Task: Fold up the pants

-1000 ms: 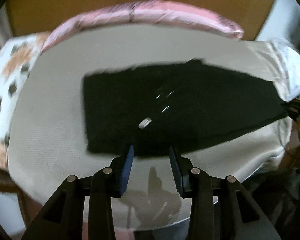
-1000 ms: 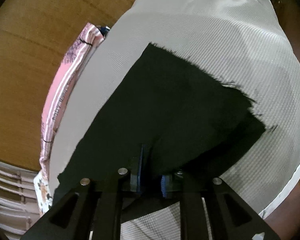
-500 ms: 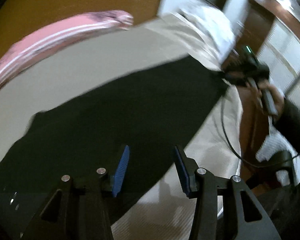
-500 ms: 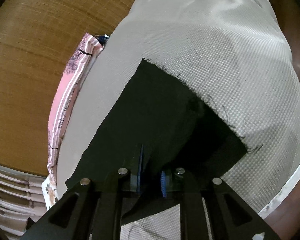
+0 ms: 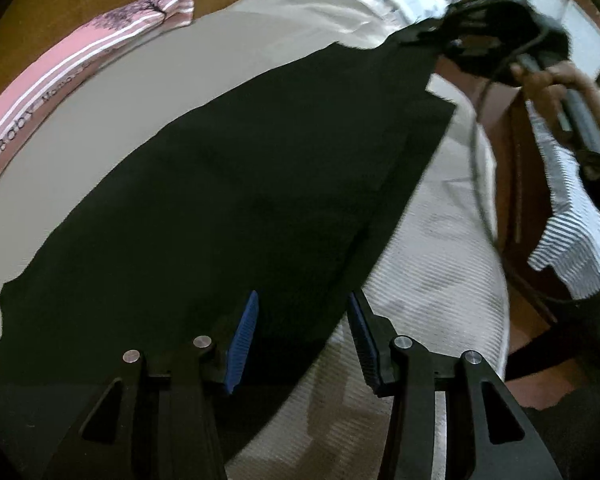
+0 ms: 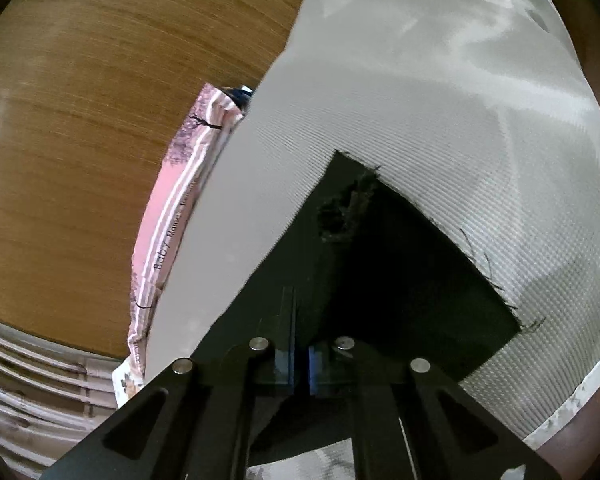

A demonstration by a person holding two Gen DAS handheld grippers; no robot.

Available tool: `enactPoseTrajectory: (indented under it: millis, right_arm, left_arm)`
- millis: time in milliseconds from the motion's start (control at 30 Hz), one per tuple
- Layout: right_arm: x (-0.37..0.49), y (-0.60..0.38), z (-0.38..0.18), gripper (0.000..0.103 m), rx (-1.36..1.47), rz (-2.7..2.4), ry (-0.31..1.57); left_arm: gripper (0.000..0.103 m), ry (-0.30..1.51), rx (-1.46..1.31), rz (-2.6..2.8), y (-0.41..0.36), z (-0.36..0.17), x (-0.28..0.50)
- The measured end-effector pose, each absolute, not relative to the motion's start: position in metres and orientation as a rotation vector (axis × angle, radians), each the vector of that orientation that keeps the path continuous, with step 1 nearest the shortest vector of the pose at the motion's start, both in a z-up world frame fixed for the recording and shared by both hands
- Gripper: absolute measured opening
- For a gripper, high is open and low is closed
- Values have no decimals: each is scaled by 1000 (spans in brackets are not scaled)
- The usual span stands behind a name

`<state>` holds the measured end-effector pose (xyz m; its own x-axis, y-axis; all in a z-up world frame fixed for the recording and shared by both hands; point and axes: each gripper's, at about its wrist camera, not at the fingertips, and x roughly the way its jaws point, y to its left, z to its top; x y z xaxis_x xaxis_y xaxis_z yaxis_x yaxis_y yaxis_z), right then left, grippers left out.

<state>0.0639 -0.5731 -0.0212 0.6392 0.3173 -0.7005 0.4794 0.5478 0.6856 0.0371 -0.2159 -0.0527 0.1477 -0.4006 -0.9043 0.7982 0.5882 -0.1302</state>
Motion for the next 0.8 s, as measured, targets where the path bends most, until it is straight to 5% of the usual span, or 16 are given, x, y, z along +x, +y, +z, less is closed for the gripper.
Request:
enactPoseTrajectory:
  millis: [67,100,167,800]
  right_arm:
    - [65,-573,-19,5,1015,-116,912]
    - [64,-573,-19,5,1016,-115,911]
    - [61,-574,-19,5,1010,-124,910]
    - [9,-588,-56,4,1002,-299,942]
  left_arm:
    - [40,1131,421,-898,-221,-55,39]
    - [22,1129,411,-909,-222,-54,39]
    - [10,1131,410,-918,-225,-53,38]
    - [6,1148,433,-974,-235,-62,27]
